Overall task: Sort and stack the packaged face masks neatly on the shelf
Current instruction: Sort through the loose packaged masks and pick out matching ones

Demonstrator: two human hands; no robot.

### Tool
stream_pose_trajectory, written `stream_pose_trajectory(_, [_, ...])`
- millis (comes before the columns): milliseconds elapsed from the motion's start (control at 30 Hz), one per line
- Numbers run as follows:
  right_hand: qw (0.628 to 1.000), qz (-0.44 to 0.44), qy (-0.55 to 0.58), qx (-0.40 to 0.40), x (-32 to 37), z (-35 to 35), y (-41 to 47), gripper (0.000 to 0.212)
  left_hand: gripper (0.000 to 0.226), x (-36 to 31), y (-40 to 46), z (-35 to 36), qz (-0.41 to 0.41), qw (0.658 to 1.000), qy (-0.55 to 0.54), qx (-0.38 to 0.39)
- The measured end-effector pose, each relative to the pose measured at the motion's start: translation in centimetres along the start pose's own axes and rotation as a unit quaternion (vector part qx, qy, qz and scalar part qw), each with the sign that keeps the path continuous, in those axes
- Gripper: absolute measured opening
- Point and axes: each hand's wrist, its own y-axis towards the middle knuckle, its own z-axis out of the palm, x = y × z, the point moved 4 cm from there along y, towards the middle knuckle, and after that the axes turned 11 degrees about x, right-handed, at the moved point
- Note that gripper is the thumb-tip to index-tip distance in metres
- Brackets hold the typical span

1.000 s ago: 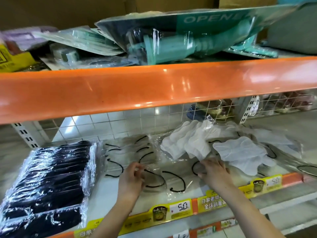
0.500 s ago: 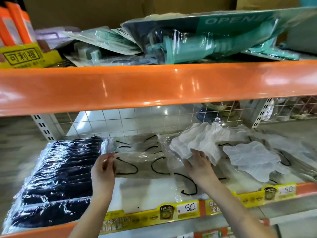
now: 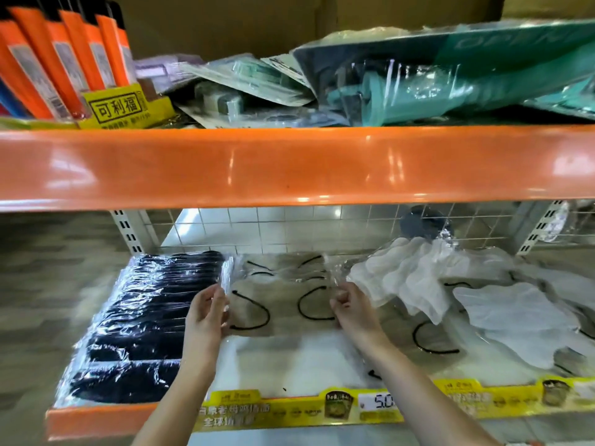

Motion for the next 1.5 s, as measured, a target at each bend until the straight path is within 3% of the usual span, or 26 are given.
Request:
stream_pose_trajectory(67, [0.999, -0.002, 0.012, -0.032, -0.1, -0.3, 0.2, 0.028, 0.042, -0.3, 0.0, 0.5, 0.046, 0.980, 0.195, 0.015])
stream_pose_trajectory(133, [0.999, -0.006, 0.010, -0.040, -0.4, -0.6, 0.4, 0.025, 0.046, -0.5, -0.3, 1.9, 0.117, 0.905, 0.409, 0.031])
stream_pose_trajectory(200, [0.999, 0.005, 0.024, -0.044, -1.1, -0.8, 0.8, 0.023, 0.048, 0.0, -0.8, 3.8, 0.169, 0.840, 0.510, 0.083])
stream_pose_trajectory(267, [0.997, 0.029, 0.052, -0.049, -2.0, -0.7, 1.2, 0.022, 0.064, 1.3, -0.9, 5.7, 0.208, 0.767, 0.593, 0.134])
stream_pose_trajectory(300, [0.995, 0.043, 0.073, -0.047, -2.4, -0.6, 1.3, 0.022, 0.076, 2.1, -0.8, 6.5, 0.203, 0.736, 0.625, 0.162])
stream_pose_trajectory(367, [0.989, 0.066, 0.124, -0.043, -2.9, -0.4, 1.4, 0.022, 0.089, 2.8, -0.5, 7.5, 0.157, 0.707, 0.660, 0.201])
stream_pose_trajectory(533, [0.982, 0.097, 0.155, -0.052, -3.4, -0.4, 1.6, 0.024, 0.052, 2.7, -0.4, 9.1, 0.210, 0.700, 0.644, 0.224])
stream_pose_trajectory(633, [0.994, 0.059, 0.075, -0.055, -2.3, -0.7, 0.9, 0.027, 0.036, 3.3, 0.1, 8.8, 0.229, 0.687, 0.645, 0.243])
stream_pose_trajectory(700, [0.995, -0.016, -0.057, -0.084, -0.8, -0.9, 0.1, 0.033, 0.036, 3.7, 0.5, 8.7, 0.226, 0.681, 0.652, 0.245])
stream_pose_trajectory(767, [0.971, -0.102, -0.202, -0.075, 1.2, -0.4, -0.9, 0.038, 0.041, 4.0, 0.7, 8.7, 0.195, 0.666, 0.676, 0.246])
stream_pose_trajectory(900, [0.923, -0.155, -0.343, 0.078, 2.0, 2.5, -1.7, 0.046, 0.065, 4.9, 1.4, 8.8, 0.156, 0.660, 0.693, 0.243])
stream_pose_trajectory(1167, [0.902, -0.201, -0.376, 0.061, 0.2, 4.6, -1.3, 0.046, 0.060, 4.6, 0.6, 8.3, 0.124, 0.677, 0.699, 0.195])
stream_pose_trajectory(1400, [0.908, -0.152, -0.388, 0.051, 0.8, 5.3, -1.7, 0.055, 0.060, 4.2, 0.7, 8.0, 0.058, 0.723, 0.667, 0.171])
stream_pose_trajectory(1500, [0.927, -0.125, -0.335, 0.117, 1.2, 5.9, -1.9, 0.058, 0.062, 4.3, 0.8, 8.0, 0.041, 0.757, 0.628, 0.173])
